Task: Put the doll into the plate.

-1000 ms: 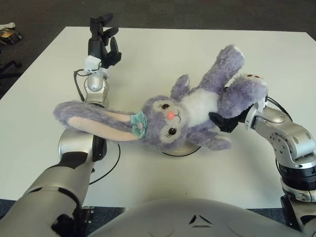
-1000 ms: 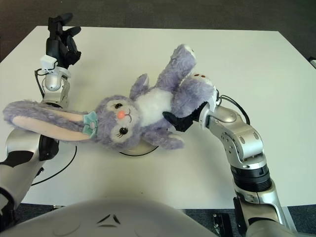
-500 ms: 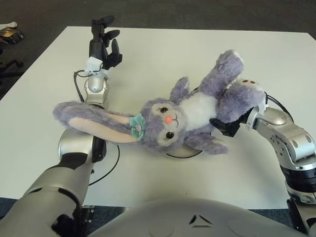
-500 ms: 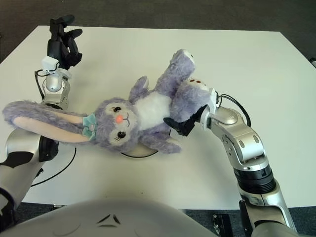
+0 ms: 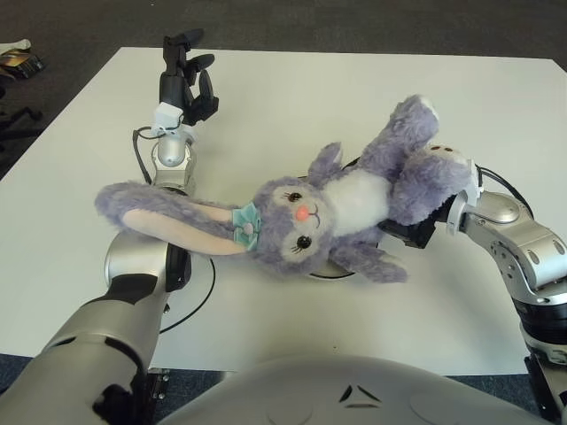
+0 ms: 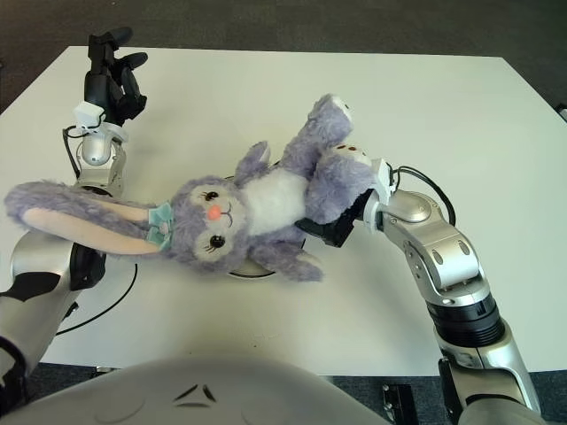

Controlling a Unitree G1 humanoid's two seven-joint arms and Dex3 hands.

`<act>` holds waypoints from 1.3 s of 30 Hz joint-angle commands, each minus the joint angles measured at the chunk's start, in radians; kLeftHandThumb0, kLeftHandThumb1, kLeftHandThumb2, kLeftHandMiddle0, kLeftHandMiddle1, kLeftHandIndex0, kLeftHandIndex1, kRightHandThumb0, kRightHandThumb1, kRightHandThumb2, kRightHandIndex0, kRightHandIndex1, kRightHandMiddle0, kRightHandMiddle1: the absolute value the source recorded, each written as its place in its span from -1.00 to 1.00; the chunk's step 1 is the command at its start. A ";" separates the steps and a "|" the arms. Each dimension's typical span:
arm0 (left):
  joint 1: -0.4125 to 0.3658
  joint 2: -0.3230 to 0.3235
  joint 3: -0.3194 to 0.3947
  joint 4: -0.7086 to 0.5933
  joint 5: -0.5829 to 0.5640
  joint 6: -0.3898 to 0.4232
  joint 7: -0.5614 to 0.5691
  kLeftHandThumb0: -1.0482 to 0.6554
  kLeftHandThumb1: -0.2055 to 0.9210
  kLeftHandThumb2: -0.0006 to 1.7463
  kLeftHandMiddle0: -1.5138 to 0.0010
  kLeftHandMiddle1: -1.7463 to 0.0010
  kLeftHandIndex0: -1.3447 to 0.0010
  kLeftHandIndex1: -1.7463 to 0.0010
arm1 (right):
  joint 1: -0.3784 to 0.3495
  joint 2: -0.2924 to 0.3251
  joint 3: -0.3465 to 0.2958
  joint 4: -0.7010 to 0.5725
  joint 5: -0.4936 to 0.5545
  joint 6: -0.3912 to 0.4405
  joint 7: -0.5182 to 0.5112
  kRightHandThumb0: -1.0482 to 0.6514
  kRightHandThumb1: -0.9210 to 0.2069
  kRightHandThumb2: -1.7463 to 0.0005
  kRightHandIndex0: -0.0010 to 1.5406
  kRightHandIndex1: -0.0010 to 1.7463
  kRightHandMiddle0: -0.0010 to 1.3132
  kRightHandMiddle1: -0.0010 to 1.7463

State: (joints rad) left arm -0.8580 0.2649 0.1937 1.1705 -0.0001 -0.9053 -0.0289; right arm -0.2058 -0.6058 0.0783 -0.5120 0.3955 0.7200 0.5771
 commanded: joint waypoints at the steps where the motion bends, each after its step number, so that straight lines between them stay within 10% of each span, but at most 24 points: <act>1: 0.000 -0.003 0.002 -0.010 -0.009 0.005 -0.004 -0.62 1.00 -0.11 0.70 -0.08 1.00 -0.14 | 0.011 -0.024 0.017 -0.004 -0.042 0.008 -0.014 -0.23 0.42 -0.30 -0.92 -0.33 -1.00 0.16; 12: 0.003 0.009 -0.013 -0.015 0.016 0.040 0.007 -0.56 1.00 -0.12 0.73 -0.12 1.00 -0.40 | 0.043 -0.010 0.003 -0.018 -0.101 -0.104 -0.016 -0.30 0.38 -0.25 -0.83 -0.35 -1.00 0.09; 25: 0.007 0.004 -0.013 -0.018 0.011 0.062 0.005 -0.53 1.00 -0.12 0.78 -0.12 1.00 -0.36 | 0.131 0.058 0.011 0.042 -0.407 -0.673 -0.166 -0.04 0.41 -0.35 -0.93 -0.55 -1.00 -0.01; 39: 0.010 0.001 -0.011 -0.027 0.008 0.086 0.010 -0.49 1.00 -0.12 0.79 -0.13 1.00 -0.29 | 0.120 0.074 -0.001 0.055 -0.422 -0.704 -0.137 0.49 0.46 -0.60 -0.97 -0.68 -1.00 -0.03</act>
State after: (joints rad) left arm -0.8562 0.2654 0.1829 1.1499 0.0117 -0.8295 -0.0270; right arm -0.0858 -0.5357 0.0866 -0.4576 -0.0279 0.0225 0.4282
